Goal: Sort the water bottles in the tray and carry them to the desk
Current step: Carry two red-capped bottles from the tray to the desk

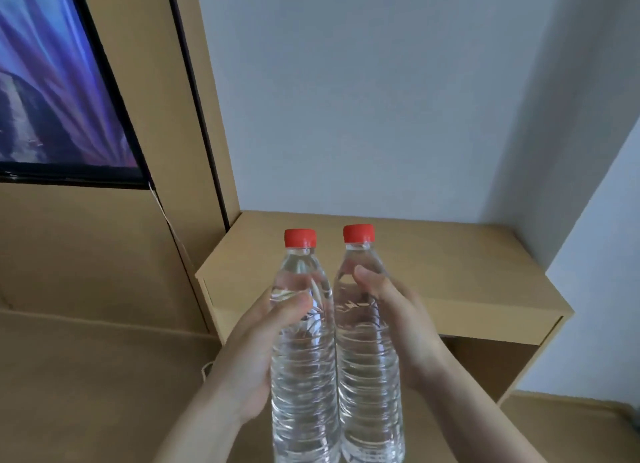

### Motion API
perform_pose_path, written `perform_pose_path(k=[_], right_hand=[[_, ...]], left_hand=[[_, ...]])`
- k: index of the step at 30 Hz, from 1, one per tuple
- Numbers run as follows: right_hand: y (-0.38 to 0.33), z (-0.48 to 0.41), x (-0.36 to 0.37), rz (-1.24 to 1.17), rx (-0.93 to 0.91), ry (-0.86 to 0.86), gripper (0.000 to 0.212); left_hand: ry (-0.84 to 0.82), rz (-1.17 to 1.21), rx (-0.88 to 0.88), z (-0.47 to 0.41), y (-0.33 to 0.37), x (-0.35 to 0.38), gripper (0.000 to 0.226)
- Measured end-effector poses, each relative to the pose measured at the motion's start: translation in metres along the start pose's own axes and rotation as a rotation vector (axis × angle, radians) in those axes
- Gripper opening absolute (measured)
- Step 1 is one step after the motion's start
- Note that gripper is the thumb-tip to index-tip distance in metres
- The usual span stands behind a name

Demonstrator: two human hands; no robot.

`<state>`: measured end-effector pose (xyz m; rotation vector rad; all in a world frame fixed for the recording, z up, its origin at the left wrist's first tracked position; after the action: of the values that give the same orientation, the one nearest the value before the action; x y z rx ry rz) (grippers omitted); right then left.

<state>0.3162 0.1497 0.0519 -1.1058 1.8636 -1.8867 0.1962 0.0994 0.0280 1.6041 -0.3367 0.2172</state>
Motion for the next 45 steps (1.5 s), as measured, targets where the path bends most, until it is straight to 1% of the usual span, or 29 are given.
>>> perform_pose_path(k=[3, 7, 11, 13, 15, 17, 20, 22, 24, 26, 27, 29, 30, 32, 33, 36, 38, 39, 40, 42, 43, 45], right_hand=[[0.001, -0.037, -0.013, 0.007, -0.039, 0.046, 0.022], [0.0, -0.089, -0.035, 0.014, -0.078, 0.095, 0.017], [0.008, -0.148, -0.071, 0.034, -0.085, 0.129, 0.025], [0.012, -0.182, -0.089, 0.025, -0.105, 0.111, 0.035], [0.013, -0.216, -0.107, 0.047, -0.119, 0.102, 0.038], [0.011, -0.245, -0.13, 0.108, -0.105, 0.116, 0.042], [0.007, -0.286, -0.162, 0.275, -0.049, 0.075, 0.045], [0.006, -0.313, -0.183, 0.366, -0.016, 0.016, 0.039], [0.006, -0.334, -0.205, 0.411, 0.006, 0.012, 0.03], [0.005, -0.351, -0.229, 0.473, 0.017, 0.033, 0.024], [0.005, -0.359, -0.241, 0.511, 0.033, 0.05, 0.025], [0.01, -0.378, -0.266, 0.614, 0.064, 0.085, 0.032], [0.013, -0.387, -0.277, 0.669, 0.066, 0.096, 0.03], [0.017, -0.407, -0.293, 0.753, 0.065, 0.111, 0.017], [0.019, -0.416, -0.301, 0.776, 0.067, 0.125, 0.016], [0.021, -0.441, -0.322, 0.751, 0.1, 0.198, 0.025], [0.024, -0.459, -0.332, 0.736, 0.124, 0.224, 0.029], [0.028, -0.467, -0.337, 0.742, 0.142, 0.237, 0.028], [0.032, -0.476, -0.343, 0.762, 0.161, 0.257, 0.033], [0.042, -0.49, -0.355, 0.817, 0.203, 0.303, 0.047], [0.047, -0.496, -0.359, 0.833, 0.211, 0.321, 0.049], [0.056, -0.507, -0.364, 0.828, 0.206, 0.36, 0.047]], left_hand=[[-0.04, -0.075, -0.007, -0.038, 0.007, -0.02, 0.05], [-0.039, -0.121, 0.002, -0.088, 0.018, -0.046, 0.057], [-0.003, -0.2, 0.017, -0.14, 0.024, -0.071, 0.064], [0.047, -0.242, 0.055, -0.168, 0.028, -0.085, 0.071], [0.08, -0.289, 0.08, -0.198, 0.033, -0.094, 0.077], [0.135, -0.322, 0.075, -0.232, 0.035, -0.107, 0.074], [0.223, -0.356, 0.036, -0.284, 0.03, -0.128, 0.058], [0.257, -0.395, 0.021, -0.318, 0.024, -0.139, 0.06], [0.296, -0.44, -0.016, -0.347, 0.016, -0.148, 0.061], [0.289, -0.491, -0.062, -0.377, 0.009, -0.153, 0.062], [0.276, -0.527, -0.087, -0.392, 0.005, -0.156, 0.061], [0.246, -0.613, -0.114, -0.423, -0.004, -0.162, 0.059], [0.235, -0.656, -0.119, -0.438, -0.008, -0.165, 0.059], [0.211, -0.721, -0.125, -0.467, -0.014, -0.171, 0.057], [0.196, -0.735, -0.13, -0.481, -0.017, -0.174, 0.055], [0.13, -0.771, -0.157, -0.525, -0.026, -0.189, 0.046], [0.076, -0.824, -0.168, -0.551, -0.03, -0.199, 0.046], [0.052, -0.856, -0.168, -0.563, -0.032, -0.204, 0.049], [0.034, -0.893, -0.167, -0.575, -0.036, -0.208, 0.053], [0.019, -0.974, -0.15, -0.595, -0.045, -0.219, 0.059], [0.025, -1.004, -0.143, -0.604, -0.052, -0.226, 0.063], [0.06, -0.998, -0.137, -0.619, -0.066, -0.242, 0.069]])
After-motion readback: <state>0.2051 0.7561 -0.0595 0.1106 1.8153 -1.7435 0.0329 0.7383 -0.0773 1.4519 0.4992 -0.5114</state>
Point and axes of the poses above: each hand's wrist, its own z-axis away from the middle knuckle, its own x-axis out of the palm, y = z × x, the point moved 9 cm from there along -z, towards the middle knuckle, and after that the axes turned 10 degrees about -y, right-handed, at the moved point
